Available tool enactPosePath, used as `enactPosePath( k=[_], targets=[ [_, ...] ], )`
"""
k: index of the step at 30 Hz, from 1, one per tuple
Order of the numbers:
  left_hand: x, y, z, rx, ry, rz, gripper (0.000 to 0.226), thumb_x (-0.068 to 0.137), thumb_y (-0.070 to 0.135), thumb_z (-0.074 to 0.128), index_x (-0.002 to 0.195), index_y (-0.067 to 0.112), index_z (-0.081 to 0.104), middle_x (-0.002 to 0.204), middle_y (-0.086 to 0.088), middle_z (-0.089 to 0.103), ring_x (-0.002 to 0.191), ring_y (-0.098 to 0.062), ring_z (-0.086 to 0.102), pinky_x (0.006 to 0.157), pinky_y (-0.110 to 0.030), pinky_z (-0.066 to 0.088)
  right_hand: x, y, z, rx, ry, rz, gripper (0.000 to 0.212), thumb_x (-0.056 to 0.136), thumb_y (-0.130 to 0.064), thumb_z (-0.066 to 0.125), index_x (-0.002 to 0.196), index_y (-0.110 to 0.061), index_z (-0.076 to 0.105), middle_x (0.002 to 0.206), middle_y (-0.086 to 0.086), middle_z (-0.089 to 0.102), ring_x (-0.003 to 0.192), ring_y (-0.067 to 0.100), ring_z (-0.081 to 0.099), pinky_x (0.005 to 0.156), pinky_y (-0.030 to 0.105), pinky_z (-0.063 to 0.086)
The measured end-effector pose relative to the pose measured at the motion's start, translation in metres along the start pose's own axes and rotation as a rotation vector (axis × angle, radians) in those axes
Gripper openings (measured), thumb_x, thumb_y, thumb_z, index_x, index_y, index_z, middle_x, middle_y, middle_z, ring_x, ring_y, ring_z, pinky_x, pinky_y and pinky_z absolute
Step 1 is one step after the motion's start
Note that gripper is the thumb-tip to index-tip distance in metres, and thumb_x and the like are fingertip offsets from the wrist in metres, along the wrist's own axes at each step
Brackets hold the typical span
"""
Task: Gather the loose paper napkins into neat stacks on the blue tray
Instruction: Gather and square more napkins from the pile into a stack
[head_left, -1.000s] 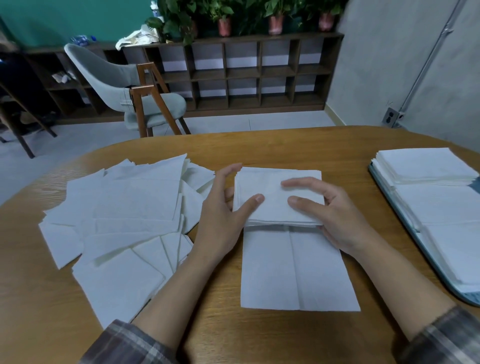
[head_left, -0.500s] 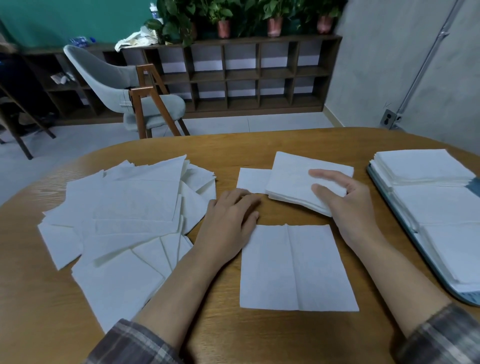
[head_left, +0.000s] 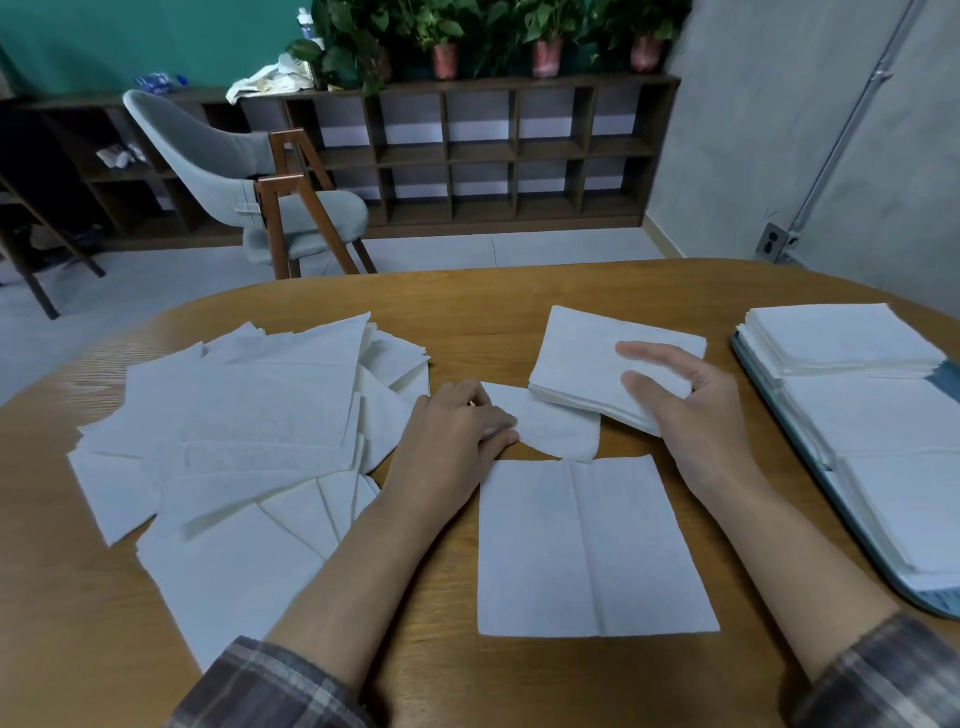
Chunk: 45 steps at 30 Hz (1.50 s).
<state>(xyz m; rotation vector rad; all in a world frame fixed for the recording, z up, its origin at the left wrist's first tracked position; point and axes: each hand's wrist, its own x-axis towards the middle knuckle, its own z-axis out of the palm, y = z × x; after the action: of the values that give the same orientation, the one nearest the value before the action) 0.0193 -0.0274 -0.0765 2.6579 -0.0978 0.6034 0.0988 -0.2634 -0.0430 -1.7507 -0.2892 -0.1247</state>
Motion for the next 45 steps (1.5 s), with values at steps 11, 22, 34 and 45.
enactPosePath(
  k=[11,22,34,45],
  targets=[
    [-0.004,0.019,-0.039,-0.465,0.082,-0.096,0.011,0.100,0.012,0.064,0.093,0.019,0.068,0.084,0.009,0.068,0.083,-0.013,0.062,0.062,-0.019,0.045,-0.002,-0.006,0.003,0.113,-0.239,-0.030,0.029,0.106,-0.022,0.058,0.127,-0.032,0.074,0.141,-0.012,0.065,0.128,-0.009,0.053,0.111,0.022,0.043],
    [0.000,0.023,-0.040,-0.689,0.052,-0.273,0.012,0.093,0.026,0.080,0.105,0.029,0.079,0.106,0.024,0.075,0.103,0.001,0.067,0.080,-0.017,0.054,-0.016,-0.006,0.019,0.194,-0.351,0.093,0.015,0.094,-0.020,0.076,0.103,-0.010,0.080,0.103,0.010,0.081,0.097,0.030,0.078,0.085,0.047,0.057],
    [0.003,0.023,-0.038,-0.669,0.125,-0.316,0.026,0.086,0.030,0.086,0.110,0.033,0.076,0.104,0.026,0.072,0.094,-0.001,0.065,0.069,-0.015,0.052,-0.019,-0.013,0.021,0.295,-0.488,0.051,0.056,0.098,-0.014,0.069,0.144,-0.043,0.054,0.128,-0.003,0.071,0.116,0.021,0.071,0.094,0.038,0.059],
    [0.003,0.032,-0.041,-1.113,-0.036,-0.580,0.049,0.092,0.061,0.067,0.135,0.039,0.060,0.116,0.011,0.076,0.108,-0.004,0.072,0.094,-0.029,0.058,-0.014,-0.017,0.017,0.547,-0.447,0.186,0.075,0.094,-0.003,0.068,0.145,-0.053,0.046,0.120,0.007,0.074,0.108,0.029,0.074,0.080,0.038,0.063]
  ],
)
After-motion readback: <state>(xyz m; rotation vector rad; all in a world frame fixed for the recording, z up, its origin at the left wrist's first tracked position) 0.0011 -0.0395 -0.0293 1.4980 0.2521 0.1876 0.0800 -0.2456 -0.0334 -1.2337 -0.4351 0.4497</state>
